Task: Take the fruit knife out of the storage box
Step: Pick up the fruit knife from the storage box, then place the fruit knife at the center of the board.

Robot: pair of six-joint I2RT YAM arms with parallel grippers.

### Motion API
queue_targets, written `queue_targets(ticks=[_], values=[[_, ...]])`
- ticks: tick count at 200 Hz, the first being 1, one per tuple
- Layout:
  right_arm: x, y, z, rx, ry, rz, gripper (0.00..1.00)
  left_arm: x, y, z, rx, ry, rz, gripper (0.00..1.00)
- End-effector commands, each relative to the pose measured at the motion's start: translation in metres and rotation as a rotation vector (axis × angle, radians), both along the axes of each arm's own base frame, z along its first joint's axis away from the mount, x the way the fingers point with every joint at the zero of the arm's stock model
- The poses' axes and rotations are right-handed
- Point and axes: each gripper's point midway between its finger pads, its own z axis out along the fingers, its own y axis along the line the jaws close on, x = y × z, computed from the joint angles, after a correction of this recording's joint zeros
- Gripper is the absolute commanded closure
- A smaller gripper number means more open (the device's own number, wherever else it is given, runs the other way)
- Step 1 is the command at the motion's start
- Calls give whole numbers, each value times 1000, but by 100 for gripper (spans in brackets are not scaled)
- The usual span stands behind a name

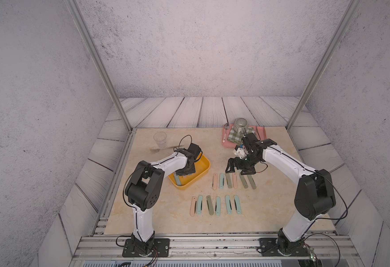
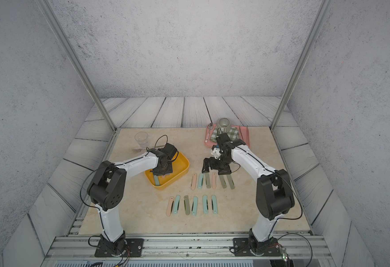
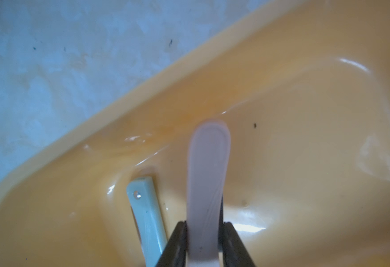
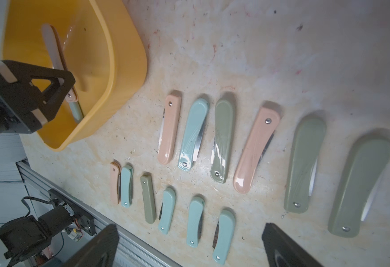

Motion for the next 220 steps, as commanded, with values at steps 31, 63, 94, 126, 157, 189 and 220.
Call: queue_targets(ticks=[31, 63, 94, 126, 157, 189, 220], values=[[16, 14, 14, 69, -21, -13, 6, 9, -9, 44, -38, -92, -90, 73], [26, 24, 24, 125, -39, -23, 21, 4, -16, 59, -93, -114, -129, 73], [37, 39, 33, 205, -44, -30, 31, -2, -22, 71, -153, -130, -158, 73], [49, 54, 44, 280, -52, -34, 34, -11, -32, 76, -225, -131, -205, 73], [58, 69, 50, 354, -54, -33, 40, -22, -48, 87, -331, -140, -265, 73], [61, 86, 53, 409, -48, -15, 45, -34, -69, 104, -446, -160, -346, 73], [59, 99, 53, 429, -43, 16, 47, -47, -87, 117, -496, -166, -415, 73]])
